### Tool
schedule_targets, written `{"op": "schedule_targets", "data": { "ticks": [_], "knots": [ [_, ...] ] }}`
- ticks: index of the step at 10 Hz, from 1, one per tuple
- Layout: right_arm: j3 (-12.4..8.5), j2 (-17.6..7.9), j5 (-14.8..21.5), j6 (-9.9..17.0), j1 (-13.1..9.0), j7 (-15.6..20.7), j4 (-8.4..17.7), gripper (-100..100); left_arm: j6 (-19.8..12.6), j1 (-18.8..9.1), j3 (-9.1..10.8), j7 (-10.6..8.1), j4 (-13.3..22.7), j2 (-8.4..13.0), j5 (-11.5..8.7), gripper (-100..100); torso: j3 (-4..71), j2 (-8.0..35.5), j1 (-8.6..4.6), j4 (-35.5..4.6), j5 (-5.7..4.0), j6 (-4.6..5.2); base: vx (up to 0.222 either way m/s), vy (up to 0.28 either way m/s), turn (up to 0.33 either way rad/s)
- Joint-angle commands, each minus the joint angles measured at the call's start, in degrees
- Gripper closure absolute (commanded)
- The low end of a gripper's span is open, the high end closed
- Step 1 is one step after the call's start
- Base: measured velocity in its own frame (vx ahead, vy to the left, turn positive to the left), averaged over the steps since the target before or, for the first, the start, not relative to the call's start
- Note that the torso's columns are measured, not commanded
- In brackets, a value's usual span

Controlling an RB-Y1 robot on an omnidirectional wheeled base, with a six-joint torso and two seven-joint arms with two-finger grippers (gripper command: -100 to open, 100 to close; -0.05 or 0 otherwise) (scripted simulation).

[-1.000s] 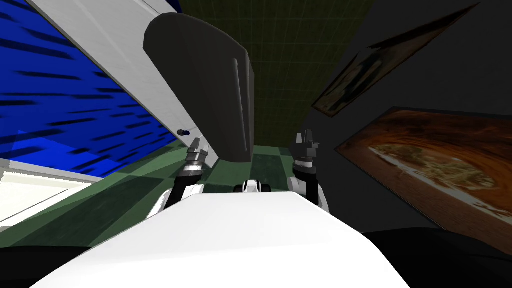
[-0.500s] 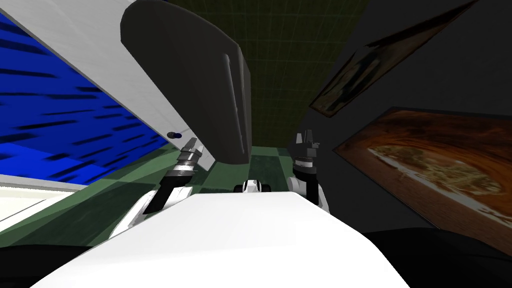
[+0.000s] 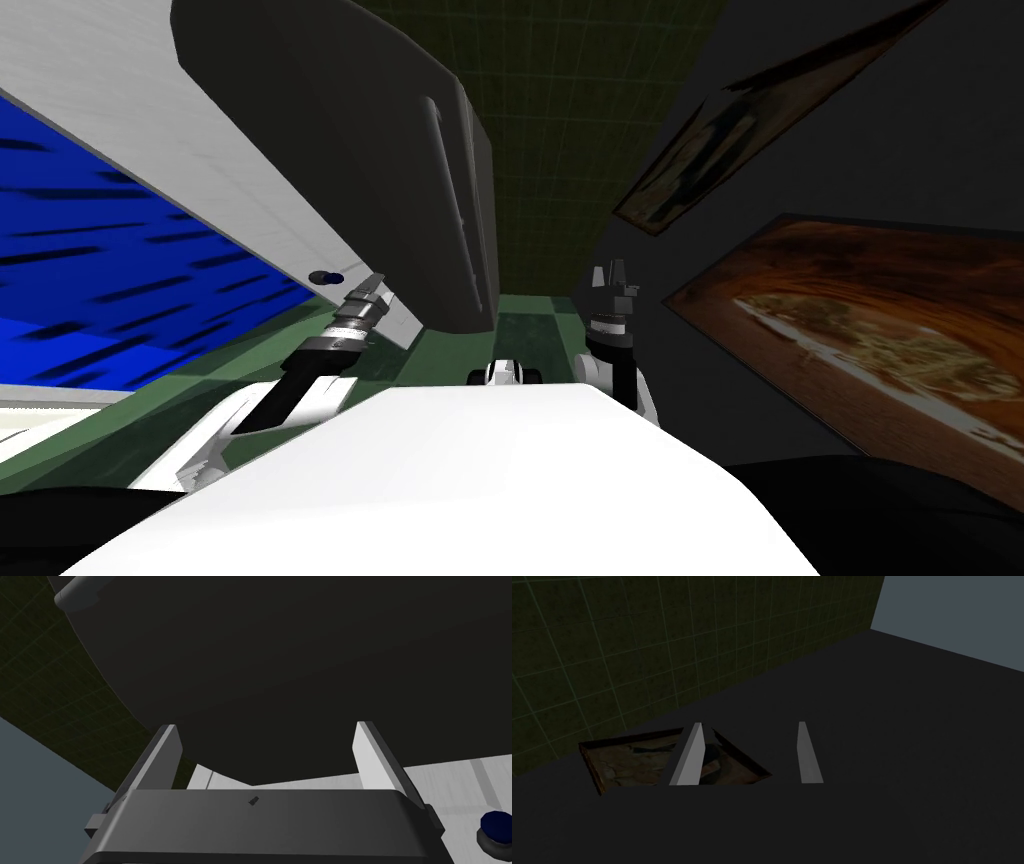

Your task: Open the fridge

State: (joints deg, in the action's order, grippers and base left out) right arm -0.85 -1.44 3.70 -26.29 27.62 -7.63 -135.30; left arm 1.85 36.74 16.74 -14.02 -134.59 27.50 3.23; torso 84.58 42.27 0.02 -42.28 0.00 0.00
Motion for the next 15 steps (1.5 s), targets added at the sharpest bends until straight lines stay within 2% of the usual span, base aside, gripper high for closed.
{"op": "schedule_targets", "data": {
  "ticks": [1,2,3,8,9,12,13,15],
  "knots": [
    [0.00,0.00,0.00,0.00,0.00,0.00,0.00,0,-4.36,1.51,2.55,-1.58,-1.72,4.66,-0.47,-100,0.00,0.00,-0.03,0.00,-0.01,0.00,0.091,-0.049,-0.056],
    [0.00,0.00,0.00,0.00,0.00,0.00,0.00,0,-5.94,2.02,3.55,-2.18,-2.21,6.32,-0.70,-100,-0.02,0.03,-0.04,-0.01,-0.01,0.00,0.086,-0.049,-0.050],
    [0.00,0.00,0.00,0.00,0.00,0.00,0.00,0,-5.94,2.02,3.55,-2.18,-2.21,6.85,-0.70,-100,-0.03,0.04,-0.03,-0.01,-0.01,0.00,0.057,-0.025,-0.015],
    [0.00,0.00,0.00,0.00,0.00,0.00,0.00,0,-13.67,4.51,8.59,-5.18,-3.87,15.77,-1.86,-100,0.04,-0.05,-0.06,0.02,-0.02,0.00,0.078,-0.037,-0.052],
    [0.00,0.00,0.00,0.00,0.00,0.00,0.00,0,-13.67,4.51,8.59,-5.18,-3.87,16.27,-1.86,-100,0.01,-0.02,-0.02,0.01,-0.01,0.00,0.061,-0.032,-0.021],
    [0.00,0.00,0.00,0.00,0.00,0.00,0.00,0,-18.66,6.07,11.85,-7.12,-4.54,21.85,-2.63,-100,-0.01,0.01,-0.05,-0.01,-0.01,0.01,0.079,-0.042,-0.056],
    [0.00,0.00,0.00,0.00,0.00,0.00,0.00,0,-18.70,6.07,11.85,-7.12,-4.54,22.57,-2.63,-100,0.05,-0.09,-0.03,0.02,-0.01,0.00,0.071,-0.024,-0.012],
    [0.00,0.00,0.00,0.00,0.00,0.00,0.00,0,-22.22,7.15,14.14,-8.48,-4.88,26.41,-3.18,-100,-0.05,0.09,0.01,-0.03,0.00,0.00,0.063,-0.036,-0.054]
  ]
}}
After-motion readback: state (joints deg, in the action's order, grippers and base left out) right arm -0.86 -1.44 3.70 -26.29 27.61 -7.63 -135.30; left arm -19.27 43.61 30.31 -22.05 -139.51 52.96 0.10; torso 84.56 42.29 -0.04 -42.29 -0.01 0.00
